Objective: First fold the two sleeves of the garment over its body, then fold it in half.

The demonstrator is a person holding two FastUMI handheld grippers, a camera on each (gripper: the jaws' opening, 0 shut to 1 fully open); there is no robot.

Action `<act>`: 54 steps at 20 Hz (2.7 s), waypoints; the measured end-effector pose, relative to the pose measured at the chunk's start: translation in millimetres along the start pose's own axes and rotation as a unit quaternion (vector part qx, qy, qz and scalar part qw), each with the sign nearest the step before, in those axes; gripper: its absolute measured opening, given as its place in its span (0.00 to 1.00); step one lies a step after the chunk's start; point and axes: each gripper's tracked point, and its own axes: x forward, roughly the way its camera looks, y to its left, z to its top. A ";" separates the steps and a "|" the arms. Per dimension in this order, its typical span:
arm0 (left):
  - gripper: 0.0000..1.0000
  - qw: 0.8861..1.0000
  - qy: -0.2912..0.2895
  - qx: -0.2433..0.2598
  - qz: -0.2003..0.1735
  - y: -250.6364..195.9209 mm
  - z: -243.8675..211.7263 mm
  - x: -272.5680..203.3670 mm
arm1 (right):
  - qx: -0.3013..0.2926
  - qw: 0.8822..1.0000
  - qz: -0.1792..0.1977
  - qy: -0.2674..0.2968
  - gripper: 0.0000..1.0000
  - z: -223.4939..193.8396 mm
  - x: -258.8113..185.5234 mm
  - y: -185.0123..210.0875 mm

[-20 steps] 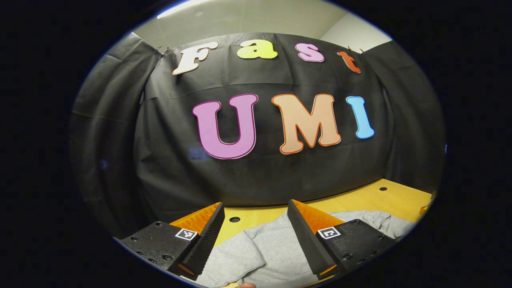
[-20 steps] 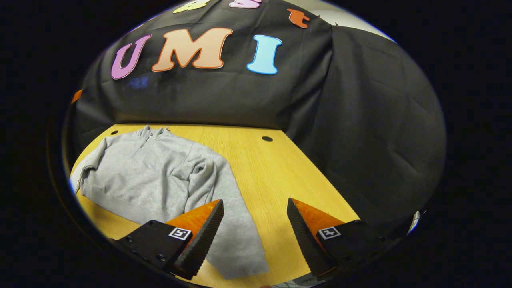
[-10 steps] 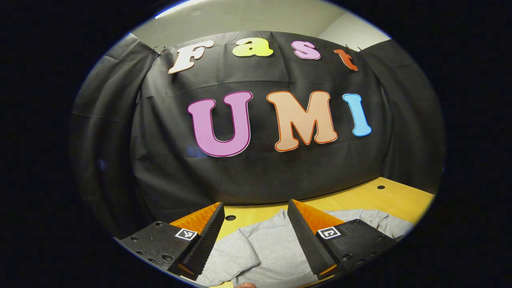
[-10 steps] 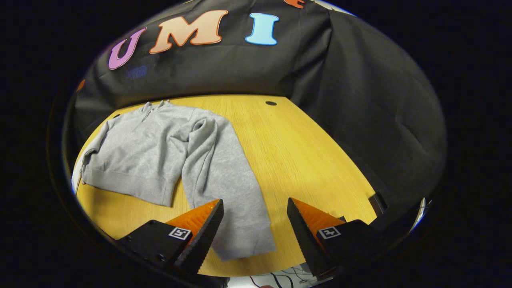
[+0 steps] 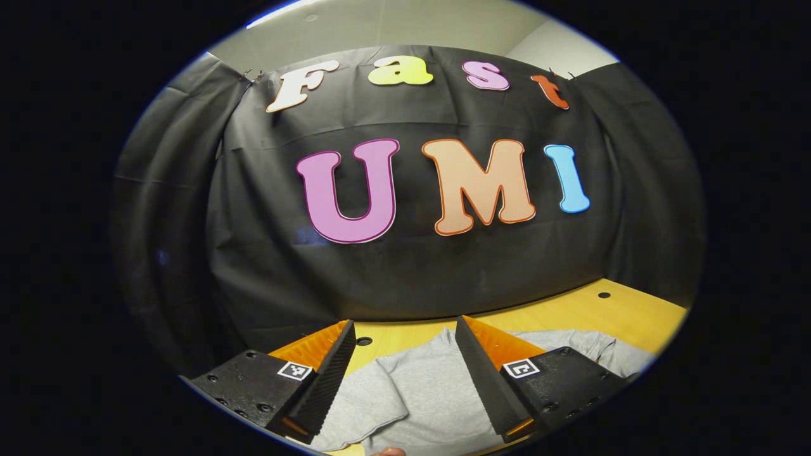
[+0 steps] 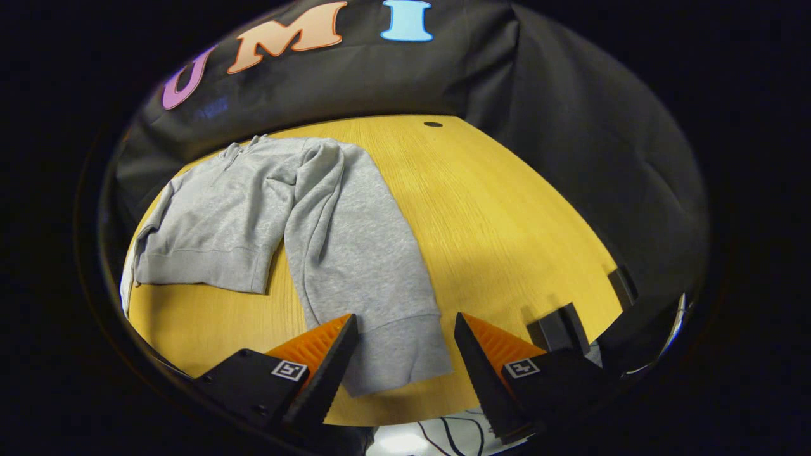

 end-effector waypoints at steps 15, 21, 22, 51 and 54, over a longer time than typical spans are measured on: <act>0.93 1.000 -0.004 0.002 0.010 2.3 4.6 -2.3 | 0.087 0.994 0.056 0.033 0.02 5.7 -3.0 21.9; 0.93 1.000 -0.001 0.000 0.018 10.8 1.4 -4.8 | 0.108 0.992 0.063 -0.011 0.03 61.4 -5.7 27.2; 0.93 1.000 -0.002 0.001 0.019 12.3 0.6 -5.3 | 0.109 0.992 0.060 -0.020 0.03 71.3 -6.5 25.3; 0.93 0.987 0.007 0.013 0.157 148.1 -9.0 -52.2 | 0.064 0.968 0.214 -0.117 0.01 276.8 7.7 233.9; 0.95 0.985 0.011 0.013 0.171 160.6 -12.7 -57.8 | 0.061 0.964 0.235 -0.112 0.03 284.6 9.7 266.0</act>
